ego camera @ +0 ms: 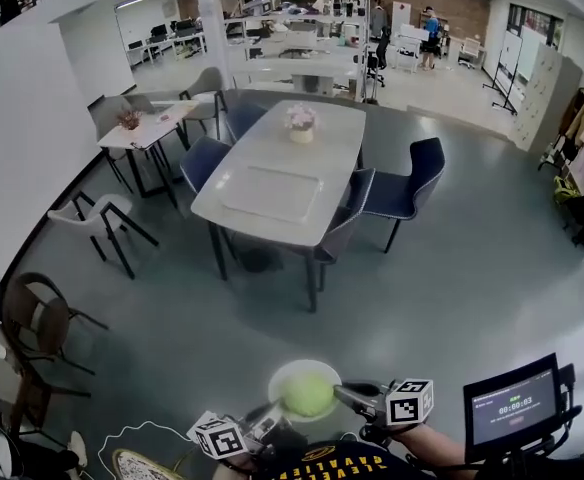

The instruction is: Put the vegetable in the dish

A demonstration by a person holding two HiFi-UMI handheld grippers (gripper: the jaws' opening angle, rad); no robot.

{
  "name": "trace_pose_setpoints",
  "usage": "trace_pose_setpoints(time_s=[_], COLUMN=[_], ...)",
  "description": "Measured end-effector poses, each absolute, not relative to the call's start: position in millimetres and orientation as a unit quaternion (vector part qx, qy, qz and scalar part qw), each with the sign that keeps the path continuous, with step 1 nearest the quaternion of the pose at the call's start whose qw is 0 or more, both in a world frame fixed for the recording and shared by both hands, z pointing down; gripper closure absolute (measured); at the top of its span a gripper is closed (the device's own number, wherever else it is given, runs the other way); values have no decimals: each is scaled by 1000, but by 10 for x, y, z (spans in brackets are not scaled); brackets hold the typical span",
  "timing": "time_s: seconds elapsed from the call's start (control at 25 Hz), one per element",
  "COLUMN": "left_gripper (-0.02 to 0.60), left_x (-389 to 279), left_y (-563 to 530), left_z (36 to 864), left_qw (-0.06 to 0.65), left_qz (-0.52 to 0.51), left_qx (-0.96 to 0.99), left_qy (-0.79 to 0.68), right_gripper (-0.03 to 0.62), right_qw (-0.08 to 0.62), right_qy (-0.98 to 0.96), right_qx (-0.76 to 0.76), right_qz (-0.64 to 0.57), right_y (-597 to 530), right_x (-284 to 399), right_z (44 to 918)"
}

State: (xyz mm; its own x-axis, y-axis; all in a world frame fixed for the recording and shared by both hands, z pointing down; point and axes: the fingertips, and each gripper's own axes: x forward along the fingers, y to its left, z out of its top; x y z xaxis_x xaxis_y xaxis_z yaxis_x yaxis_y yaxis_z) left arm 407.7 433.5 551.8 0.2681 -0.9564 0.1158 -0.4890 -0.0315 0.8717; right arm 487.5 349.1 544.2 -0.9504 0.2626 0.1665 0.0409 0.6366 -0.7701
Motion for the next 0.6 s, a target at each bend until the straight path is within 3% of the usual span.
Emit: trace_pose_setpoints(time_s=[0.6], left_gripper=[569], left_x=[2611], left_y=[4497], left_z=[5468], left_qw=[427], left_qz=[-281], left_qx=[691], left_qy=[-511], right_gripper=[566], right_qw=[164], right_qy=[-902], right_qx=[-54], right_qz=[395], right_y=[3702], right_x=[3446], right_z=[5323])
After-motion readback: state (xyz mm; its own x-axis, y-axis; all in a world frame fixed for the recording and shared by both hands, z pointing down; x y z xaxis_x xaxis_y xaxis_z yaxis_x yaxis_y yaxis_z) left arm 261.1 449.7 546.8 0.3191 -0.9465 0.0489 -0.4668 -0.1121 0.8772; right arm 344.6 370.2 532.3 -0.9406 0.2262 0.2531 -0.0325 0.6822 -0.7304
